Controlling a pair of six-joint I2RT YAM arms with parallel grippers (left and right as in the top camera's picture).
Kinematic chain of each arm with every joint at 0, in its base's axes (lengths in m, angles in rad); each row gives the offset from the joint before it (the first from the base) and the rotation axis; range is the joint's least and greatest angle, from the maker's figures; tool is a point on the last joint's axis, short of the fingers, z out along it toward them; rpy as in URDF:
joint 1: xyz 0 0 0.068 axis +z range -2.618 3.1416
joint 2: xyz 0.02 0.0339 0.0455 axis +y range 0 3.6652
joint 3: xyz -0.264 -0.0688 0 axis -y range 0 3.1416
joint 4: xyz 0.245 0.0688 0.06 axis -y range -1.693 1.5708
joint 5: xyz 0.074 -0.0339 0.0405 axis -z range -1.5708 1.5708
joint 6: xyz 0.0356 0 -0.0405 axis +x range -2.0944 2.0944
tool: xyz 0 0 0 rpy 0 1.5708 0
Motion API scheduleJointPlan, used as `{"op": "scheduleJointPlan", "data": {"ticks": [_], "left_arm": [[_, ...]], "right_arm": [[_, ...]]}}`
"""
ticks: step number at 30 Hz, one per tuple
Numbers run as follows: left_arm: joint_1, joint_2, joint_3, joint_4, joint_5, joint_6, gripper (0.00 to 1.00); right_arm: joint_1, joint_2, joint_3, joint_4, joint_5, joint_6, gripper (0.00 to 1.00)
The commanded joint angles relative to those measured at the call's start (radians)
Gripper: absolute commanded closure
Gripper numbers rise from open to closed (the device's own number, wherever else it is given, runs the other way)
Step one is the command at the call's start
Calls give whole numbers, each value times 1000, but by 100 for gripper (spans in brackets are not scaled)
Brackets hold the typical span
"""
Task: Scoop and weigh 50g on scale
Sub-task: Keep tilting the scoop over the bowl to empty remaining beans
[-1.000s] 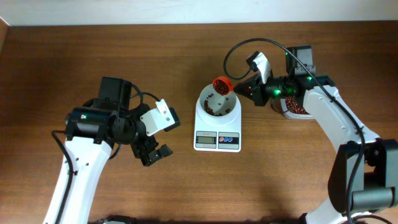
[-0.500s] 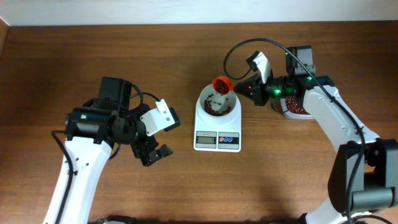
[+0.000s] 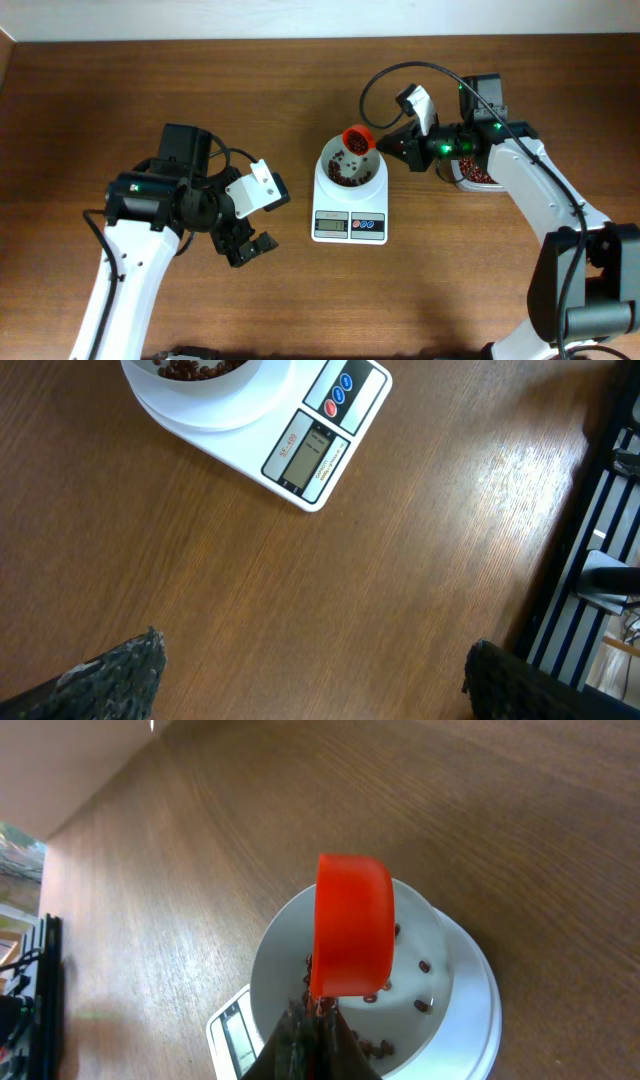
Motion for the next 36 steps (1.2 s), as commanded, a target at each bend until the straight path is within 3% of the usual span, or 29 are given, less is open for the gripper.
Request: {"op": "scheduleJointPlan", "data": {"ticks": [1, 36], "left_arm": [[4, 3, 17, 1, 18, 12, 1], [4, 3, 17, 1, 18, 12, 1]], "right_arm": [[4, 6, 6, 7, 2, -39, 96], [5, 6, 6, 16, -5, -53, 96]]}}
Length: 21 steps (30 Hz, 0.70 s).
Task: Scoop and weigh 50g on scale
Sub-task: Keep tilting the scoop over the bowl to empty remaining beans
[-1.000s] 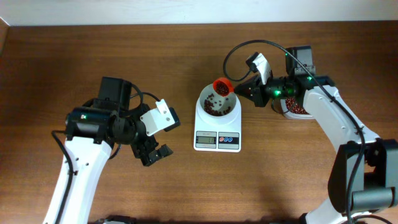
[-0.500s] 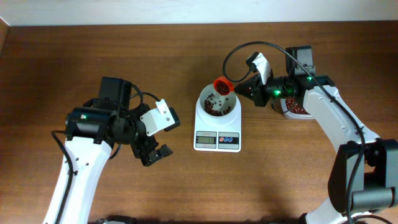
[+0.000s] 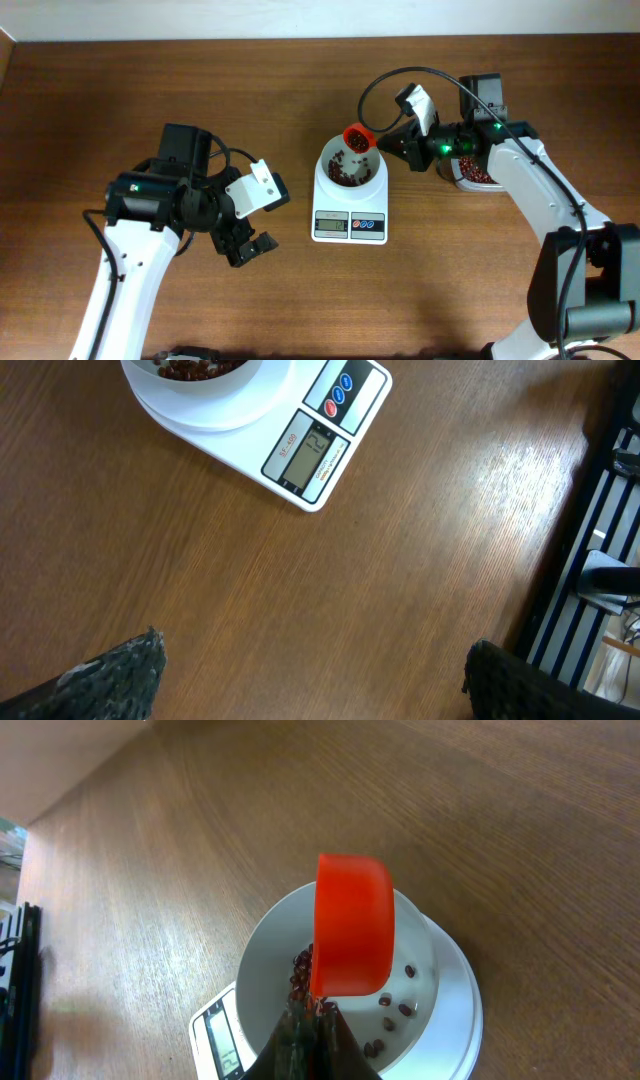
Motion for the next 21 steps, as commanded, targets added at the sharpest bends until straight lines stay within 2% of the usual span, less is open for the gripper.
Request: {"op": "scheduleJointPlan", "data": {"ticks": [1, 21], "left_arm": [[4, 3, 17, 1, 18, 12, 1], [4, 3, 17, 1, 18, 12, 1]], "right_arm": [[4, 6, 6, 3, -21, -11, 96], [3, 5, 7, -10, -31, -7, 96]]}}
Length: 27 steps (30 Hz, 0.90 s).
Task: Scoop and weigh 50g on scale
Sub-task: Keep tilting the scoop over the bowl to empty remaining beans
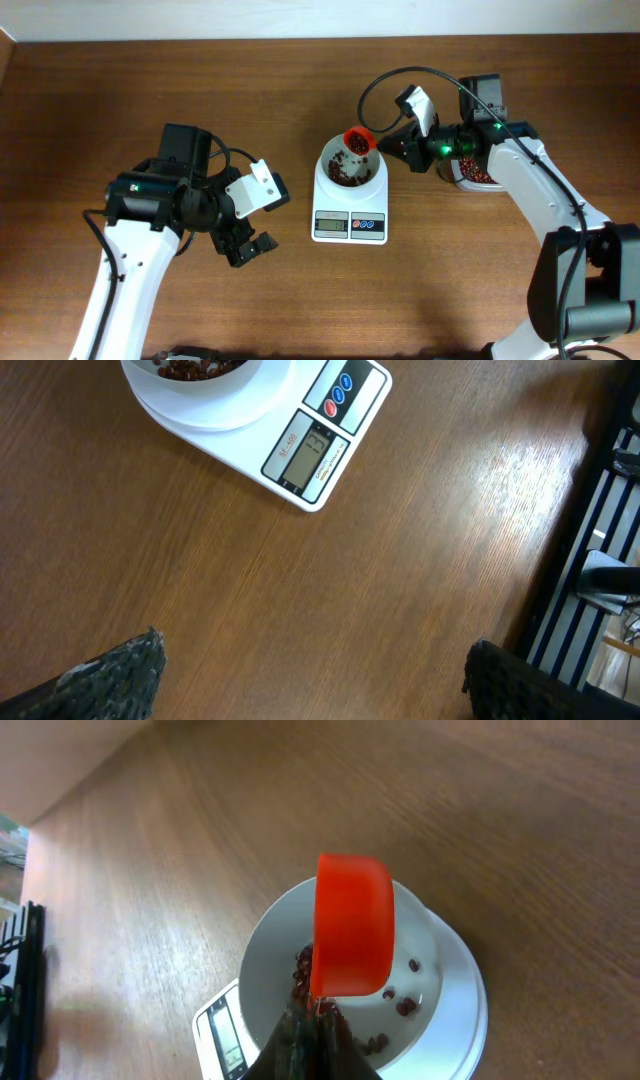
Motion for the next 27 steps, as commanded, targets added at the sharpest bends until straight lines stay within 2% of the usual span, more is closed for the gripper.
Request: {"op": "scheduleJointPlan", "data": {"ticks": [1, 2, 4, 5, 7, 9, 11, 13, 16, 20, 27], "left_arm": [[4, 3, 17, 1, 18, 12, 1], [4, 3, 17, 1, 18, 12, 1], [4, 3, 17, 1, 18, 12, 1], [4, 3, 17, 1, 18, 12, 1], [4, 3, 17, 1, 18, 12, 1], [4, 3, 17, 1, 18, 12, 1], [4, 3, 17, 1, 18, 12, 1], [4, 3, 17, 1, 18, 12, 1], [4, 3, 17, 1, 18, 12, 1], [4, 3, 17, 1, 18, 12, 1], [4, 3, 17, 1, 18, 12, 1]], "right_arm": [[4, 5, 7, 4, -88, 8, 96], [4, 5, 7, 2, -102, 11, 96], [5, 5, 6, -2, -3, 11, 96], [5, 4, 8, 6, -3, 12, 96], [5, 0, 8, 21, -131, 11, 96], [5, 1, 7, 13, -24, 11, 96], [5, -3, 7, 18, -98, 11, 96], [5, -2, 7, -1, -4, 11, 96], [4, -4, 7, -8, -56, 12, 96], [5, -4, 7, -7, -59, 64, 96], [4, -4, 7, -6, -59, 64, 96]]}}
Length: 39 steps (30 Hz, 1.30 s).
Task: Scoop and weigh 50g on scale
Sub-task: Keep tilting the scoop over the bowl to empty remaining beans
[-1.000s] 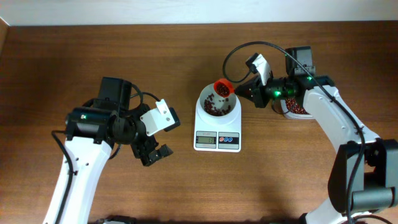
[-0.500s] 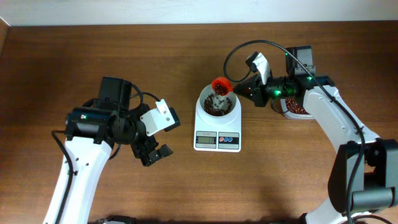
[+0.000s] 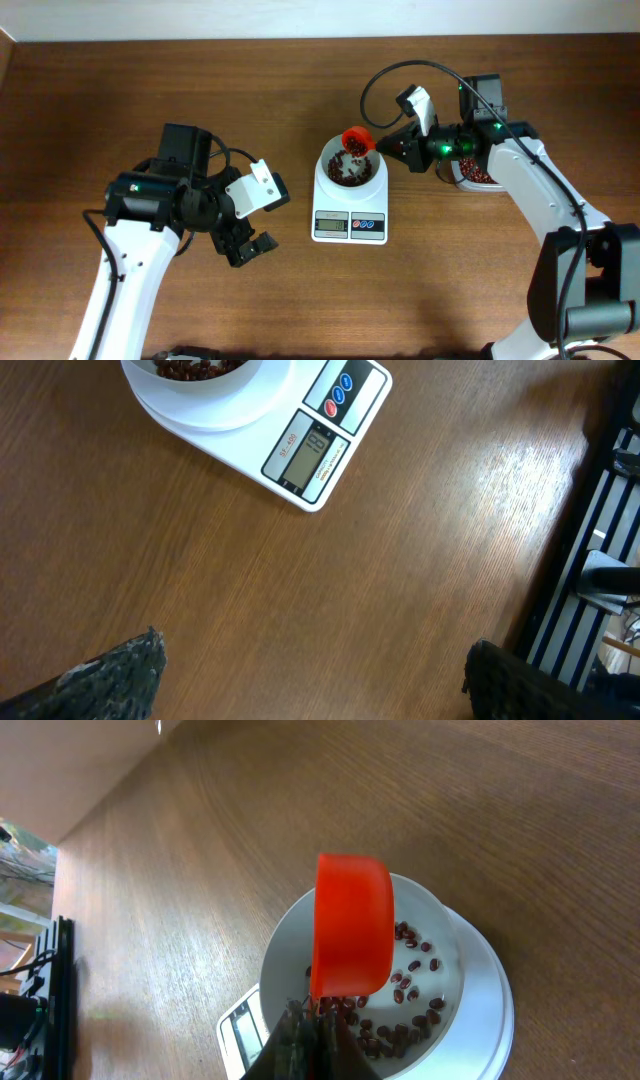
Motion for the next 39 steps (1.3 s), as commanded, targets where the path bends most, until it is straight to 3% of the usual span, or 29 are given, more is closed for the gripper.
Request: {"op": "scheduleJointPlan", "data": {"ticks": [1, 19, 25, 28, 34, 39], "left_arm": [[4, 3, 17, 1, 18, 12, 1], [4, 3, 17, 1, 18, 12, 1], [4, 3, 17, 1, 18, 12, 1], [4, 3, 17, 1, 18, 12, 1], [4, 3, 17, 1, 18, 12, 1], [4, 3, 17, 1, 18, 12, 1]], "right_arm": [[3, -4, 7, 2, -27, 7, 96], [4, -4, 7, 14, 55, 7, 96], [4, -4, 7, 14, -97, 6, 96], [3, -8, 10, 23, 134, -42, 96], [4, -97, 21, 17, 97, -50, 96], [11, -121, 21, -31, 179, -49, 96]]}}
